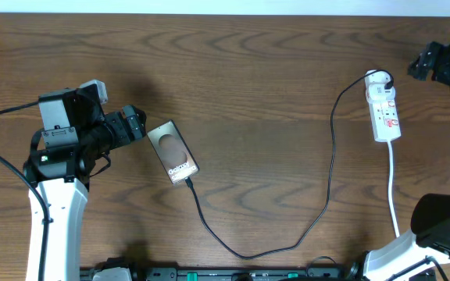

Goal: Plug charger to phone and switch on socket

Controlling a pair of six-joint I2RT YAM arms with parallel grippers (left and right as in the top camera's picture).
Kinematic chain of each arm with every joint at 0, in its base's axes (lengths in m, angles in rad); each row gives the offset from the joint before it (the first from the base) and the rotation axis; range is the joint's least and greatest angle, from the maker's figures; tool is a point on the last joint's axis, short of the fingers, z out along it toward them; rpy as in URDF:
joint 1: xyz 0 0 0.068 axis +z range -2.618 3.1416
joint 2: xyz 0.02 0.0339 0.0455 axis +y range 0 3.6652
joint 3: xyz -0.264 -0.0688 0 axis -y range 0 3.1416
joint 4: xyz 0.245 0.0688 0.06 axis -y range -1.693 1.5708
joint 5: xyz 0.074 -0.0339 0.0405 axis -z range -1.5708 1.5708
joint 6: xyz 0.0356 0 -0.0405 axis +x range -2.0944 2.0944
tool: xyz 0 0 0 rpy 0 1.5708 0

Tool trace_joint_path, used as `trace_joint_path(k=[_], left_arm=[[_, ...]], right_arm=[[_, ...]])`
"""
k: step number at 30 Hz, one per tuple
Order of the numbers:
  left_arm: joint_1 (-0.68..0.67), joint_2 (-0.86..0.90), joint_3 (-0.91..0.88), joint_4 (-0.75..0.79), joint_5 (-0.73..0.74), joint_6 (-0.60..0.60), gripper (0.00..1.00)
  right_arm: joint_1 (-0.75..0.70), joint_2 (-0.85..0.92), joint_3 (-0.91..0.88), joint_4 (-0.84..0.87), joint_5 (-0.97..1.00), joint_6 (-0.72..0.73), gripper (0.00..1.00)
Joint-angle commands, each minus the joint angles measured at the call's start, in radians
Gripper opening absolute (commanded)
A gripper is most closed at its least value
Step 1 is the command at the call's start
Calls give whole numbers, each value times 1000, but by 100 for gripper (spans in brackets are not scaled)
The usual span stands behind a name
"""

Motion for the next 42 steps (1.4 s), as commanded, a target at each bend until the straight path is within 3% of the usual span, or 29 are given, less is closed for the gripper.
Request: trace_joint_path(k=[1,18,22,28,32,42], left_arm=[[-2,-5,15,-1,-6,17,93],[-2,-20,15,-1,-6,17,93],[-3,-60,15,-6,-139,50,93],[-3,-176,-57,-13,-144,51,93],[-29,-311,-201,187,-144,52,93],[-137,-752,-709,971,-143,211,93]], right_arm=[[3,-15,5,-2,3,14,99],[3,-14,5,-2,3,14,99],[3,-14,5,-2,3,14,99],[3,-14,5,-2,3,14,99],[3,-14,5,-2,3,14,99],[3,-14,5,-1,3,14,99]])
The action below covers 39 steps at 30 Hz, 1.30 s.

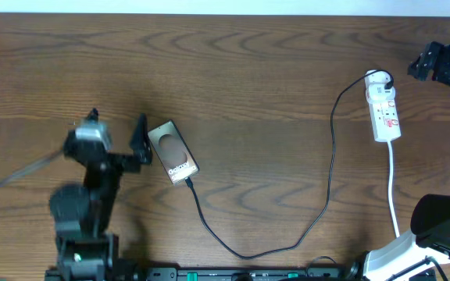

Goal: Plug charger to phone and switch on socket

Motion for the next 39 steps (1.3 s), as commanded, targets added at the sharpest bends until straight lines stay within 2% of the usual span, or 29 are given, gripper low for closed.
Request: trace_joint_path(k=[1,9,18,25,29,39], left_arm=[[-10,-122,-151,158,-6,106,93],[-9,-346,-308,187,-7,224,93],[-3,-519,-397,-8,-8,223,93],[-3,-526,-397,-184,-50,220,93],[-3,-526,-397,-311,-103,142,93],[-3,-526,-397,-311,-116,140,94]], right_arm=[[3,-12,5,-2,0,14,99],[3,-12,5,-1,0,14,99],[3,-12,5,-2,0,14,99],[3,-12,5,-1,0,14,99],[3,-12,5,-1,0,14,99],[3,-12,5,-1,0,14,99]])
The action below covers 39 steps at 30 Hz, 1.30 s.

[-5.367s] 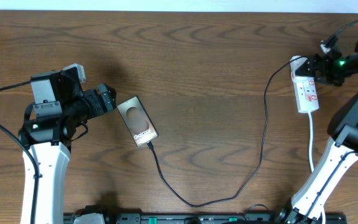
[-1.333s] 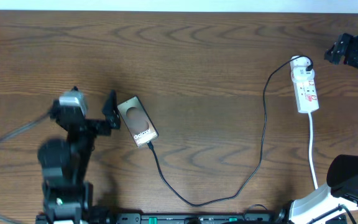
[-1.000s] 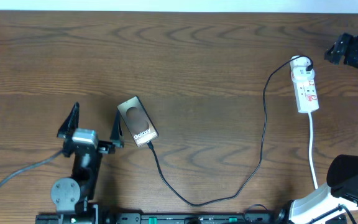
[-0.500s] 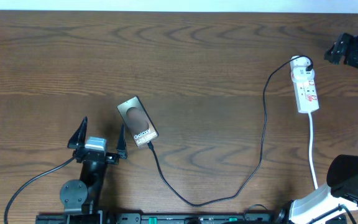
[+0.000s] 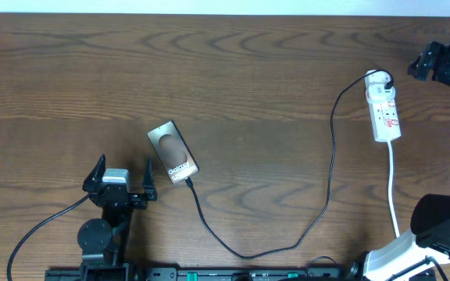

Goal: Plug charger to phone and switch on socket

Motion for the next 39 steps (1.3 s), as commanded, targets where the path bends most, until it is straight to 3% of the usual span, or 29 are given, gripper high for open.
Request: trace_joint_path(k=[1,32,39], left_arm=[[3,-8,-10,-45,-9,-12,93],[3,-4,-10,-45,-9,-12,93],[3,-4,-10,-45,-9,-12,93]], right_arm=[[3,-12,5,-1,0,14,99],[3,-12,5,-1,0,14,99],[17,-24,0,102,11,-2,99]])
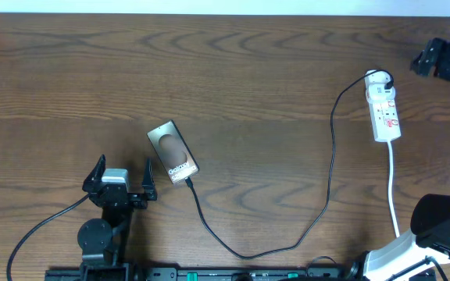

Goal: Plug charger to phone and switch on socket

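A phone (173, 151) lies face down left of centre, with the black charger cable (287, 242) plugged into its lower end. The cable loops along the table's near side and rises to a plug in the white power strip (383, 114) at the right. My left gripper (122, 173) stands open near the front edge, just left of the phone, holding nothing. My right gripper (426, 61) shows at the far right edge, above and right of the strip; its fingers are too dark to read.
The strip's white lead (393, 187) runs down toward the front right. The right arm's base (436, 226) fills the lower right corner. The left arm's base (96, 238) and its cable sit at the front left.
The right gripper at the far right edge has shifted slightly upward. The left arm, phone, cable and power strip are unchanged.
The left gripper was at the phone's left edge with the cable plugged in. It then stood a little back from the phone, open. After that the left arm was folded low at the front edge, where it remains. The phone stayed put.
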Controlling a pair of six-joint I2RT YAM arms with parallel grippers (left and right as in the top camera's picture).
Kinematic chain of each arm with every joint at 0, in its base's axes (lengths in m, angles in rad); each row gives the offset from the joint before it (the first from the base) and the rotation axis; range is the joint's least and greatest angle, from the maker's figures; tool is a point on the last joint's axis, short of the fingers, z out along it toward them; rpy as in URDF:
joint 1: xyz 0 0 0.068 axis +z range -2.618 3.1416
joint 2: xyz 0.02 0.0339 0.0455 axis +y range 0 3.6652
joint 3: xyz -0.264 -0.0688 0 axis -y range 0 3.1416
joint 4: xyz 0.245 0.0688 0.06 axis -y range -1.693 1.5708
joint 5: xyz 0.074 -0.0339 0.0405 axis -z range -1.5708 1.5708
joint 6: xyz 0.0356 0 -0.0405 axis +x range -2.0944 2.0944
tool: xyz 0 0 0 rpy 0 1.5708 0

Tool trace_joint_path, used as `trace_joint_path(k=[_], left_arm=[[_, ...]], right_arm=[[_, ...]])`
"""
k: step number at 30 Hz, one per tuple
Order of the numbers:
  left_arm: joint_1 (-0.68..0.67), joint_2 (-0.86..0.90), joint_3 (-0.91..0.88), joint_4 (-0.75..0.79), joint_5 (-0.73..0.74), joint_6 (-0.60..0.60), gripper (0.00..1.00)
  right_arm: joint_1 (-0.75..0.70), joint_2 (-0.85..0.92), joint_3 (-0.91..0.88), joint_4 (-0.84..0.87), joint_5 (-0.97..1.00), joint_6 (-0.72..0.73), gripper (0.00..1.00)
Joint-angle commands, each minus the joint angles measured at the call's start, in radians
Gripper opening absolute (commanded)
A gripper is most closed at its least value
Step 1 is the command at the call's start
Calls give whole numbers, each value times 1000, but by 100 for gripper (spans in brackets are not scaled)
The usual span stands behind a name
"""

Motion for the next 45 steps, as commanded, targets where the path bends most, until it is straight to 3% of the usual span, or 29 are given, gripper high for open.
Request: trace_joint_path(k=[1,8,19,28,34,44,45], left_arm=[[3,-4,-10,-45,-5,-5,93],[3,-4,-10,-45,-5,-5,94],[3,-4,-10,-45,-5,-5,94],[3,-4,-10,-45,-5,-5,94],[3,-4,-10,-45,-5,-5,94],[3,-4,-10,-45,-5,-5,94],[3,-4,-10,-45,-5,-5,93]], right_arm=[[22,-28,-1,30,3,0,99],[131,-171,-204,291,9,-1,99],[306,-652,-1004,1042,42,-2,99],[330,-1038,-1575,1564,42,-12,99],[330,-1292,-1861,1680,93,-27,99],[330,-1592,-2132,1665,116,-27,99],[330,-1618,-2131,1607,130,-27,99]])
